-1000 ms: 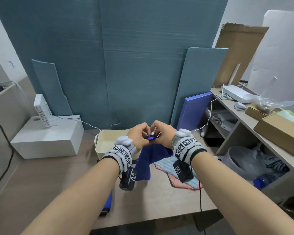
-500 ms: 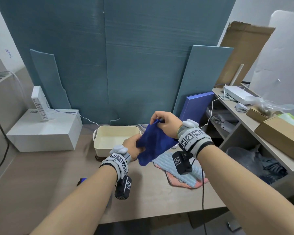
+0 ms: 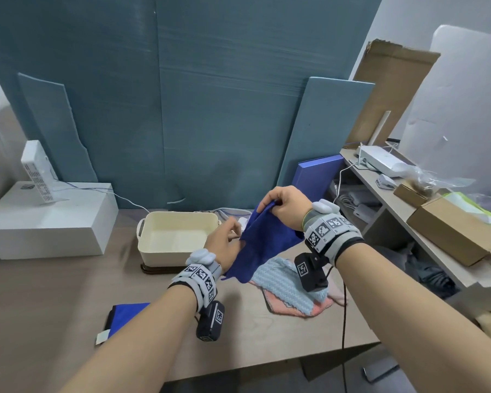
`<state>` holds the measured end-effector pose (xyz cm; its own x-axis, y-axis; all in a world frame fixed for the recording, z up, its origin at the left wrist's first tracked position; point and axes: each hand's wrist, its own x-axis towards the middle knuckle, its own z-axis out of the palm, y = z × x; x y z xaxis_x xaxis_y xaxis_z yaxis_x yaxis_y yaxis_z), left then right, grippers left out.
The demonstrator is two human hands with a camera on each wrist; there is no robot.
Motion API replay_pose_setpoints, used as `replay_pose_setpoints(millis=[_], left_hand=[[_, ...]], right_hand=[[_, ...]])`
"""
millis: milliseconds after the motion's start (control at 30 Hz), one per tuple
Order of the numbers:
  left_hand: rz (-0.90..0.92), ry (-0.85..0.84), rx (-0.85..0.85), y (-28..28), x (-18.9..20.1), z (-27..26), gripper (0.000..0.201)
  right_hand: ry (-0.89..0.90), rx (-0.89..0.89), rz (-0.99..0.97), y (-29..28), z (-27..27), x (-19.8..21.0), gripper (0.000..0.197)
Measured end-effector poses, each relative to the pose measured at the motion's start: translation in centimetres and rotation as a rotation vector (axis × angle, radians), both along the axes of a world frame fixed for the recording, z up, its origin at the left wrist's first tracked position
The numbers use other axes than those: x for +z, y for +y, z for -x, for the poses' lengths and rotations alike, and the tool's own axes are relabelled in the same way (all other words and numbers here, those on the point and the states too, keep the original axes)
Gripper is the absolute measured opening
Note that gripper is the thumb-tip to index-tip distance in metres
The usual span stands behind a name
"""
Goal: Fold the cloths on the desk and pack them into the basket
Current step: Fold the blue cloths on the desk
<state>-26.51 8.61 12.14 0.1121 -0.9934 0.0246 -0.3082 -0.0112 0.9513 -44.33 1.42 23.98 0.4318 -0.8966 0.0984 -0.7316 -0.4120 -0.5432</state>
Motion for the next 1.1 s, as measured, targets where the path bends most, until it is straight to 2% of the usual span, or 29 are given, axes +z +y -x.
replay_pose_setpoints(millis=[200, 267, 333, 467, 567, 667, 800, 900, 967, 1100], left_hand=[[0.096, -0.020, -0.090, -1.6, 0.8, 2.1, 0.019], [0.120, -0.070, -0.117, -1.9, 0.7, 2.5, 0.023], [0.134, -0.174, -0.135, -2.1, 0.6, 2.7, 0.018], [-0.036, -0.290, -0.177, -2.4, -0.8, 2.1, 0.003], [-0.153, -0.402, -0.145, -2.5, -3.3, 0.5, 0.014], [-0.220, -0.496, -0.139, -2.1, -5.7, -1.1, 0.014], [-0.223, -0.505, -0.085, -1.4, -7.4, -3.0, 0.016], [-0.181, -0.447, 0.026, -1.4, -7.1, -4.7, 0.013], [-0.159, -0.456, 0.040, -1.6, -6.6, -5.7, 0.010], [-0.146, -0.403, 0.150, -1.8, -5.9, -7.7, 0.008]], right_hand=[[0.048, -0.064, -0.043, -0.3, 0.6, -0.5, 0.053], [0.042, -0.069, -0.053, -0.4, 0.7, -0.5, 0.055], [0.019, -0.071, -0.067, -0.5, 0.7, -0.4, 0.054], [-0.068, -0.042, -0.089, -0.9, 1.0, -0.2, 0.049], [-0.133, -0.060, -0.101, -1.7, 1.6, -0.4, 0.045], [-0.163, -0.111, -0.092, -2.4, 2.7, -0.9, 0.042], [-0.126, -0.178, -0.117, -3.2, 4.4, -2.2, 0.037], [-0.112, -0.264, -0.137, -3.7, 5.8, -4.0, 0.033], [-0.120, -0.324, -0.154, -4.0, 6.9, -5.2, 0.034], [-0.194, -0.373, -0.218, -4.3, 8.0, -7.9, 0.035]])
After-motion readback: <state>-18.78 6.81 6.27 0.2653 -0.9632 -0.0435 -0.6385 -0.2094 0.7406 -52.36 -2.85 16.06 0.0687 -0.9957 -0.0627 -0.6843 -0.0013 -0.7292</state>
